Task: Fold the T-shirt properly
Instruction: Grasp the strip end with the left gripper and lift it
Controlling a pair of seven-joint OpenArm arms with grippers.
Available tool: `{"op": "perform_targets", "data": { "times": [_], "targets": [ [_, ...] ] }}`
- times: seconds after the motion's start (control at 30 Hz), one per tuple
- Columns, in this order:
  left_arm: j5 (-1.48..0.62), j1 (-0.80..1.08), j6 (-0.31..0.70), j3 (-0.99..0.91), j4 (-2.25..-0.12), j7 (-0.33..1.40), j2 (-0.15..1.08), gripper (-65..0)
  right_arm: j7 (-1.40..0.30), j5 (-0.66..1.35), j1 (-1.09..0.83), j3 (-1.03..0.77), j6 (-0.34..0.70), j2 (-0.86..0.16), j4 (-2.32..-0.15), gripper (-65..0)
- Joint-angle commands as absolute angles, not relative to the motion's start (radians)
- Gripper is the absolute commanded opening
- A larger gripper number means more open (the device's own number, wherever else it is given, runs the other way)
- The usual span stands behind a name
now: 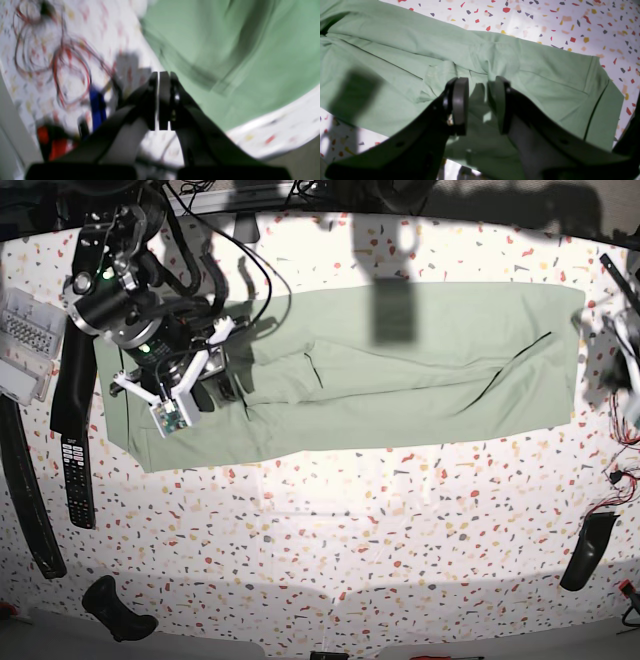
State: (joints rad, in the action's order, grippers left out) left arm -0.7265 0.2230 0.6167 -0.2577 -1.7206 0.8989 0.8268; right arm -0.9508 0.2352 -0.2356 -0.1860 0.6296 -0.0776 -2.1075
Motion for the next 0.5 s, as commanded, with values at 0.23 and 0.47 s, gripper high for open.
{"op": "perform_targets", "data": {
  "times": [0.23, 0.47],
  "targets": [
    [-0.786, 0.176, 0.688, -0.184, -1.852, 0.796, 0.746, -32.4, -0.983, 0.231, -0.228, -0.19, 0.636, -0.083, -2.127, -47.0],
    [-0.426, 0.054, 0.572, 0.08, -1.852, 0.776, 0.633, -32.4, -0.982, 0.249, -0.309, -0.19, 0.685, -0.08, -2.247, -47.0]
  ]
}}
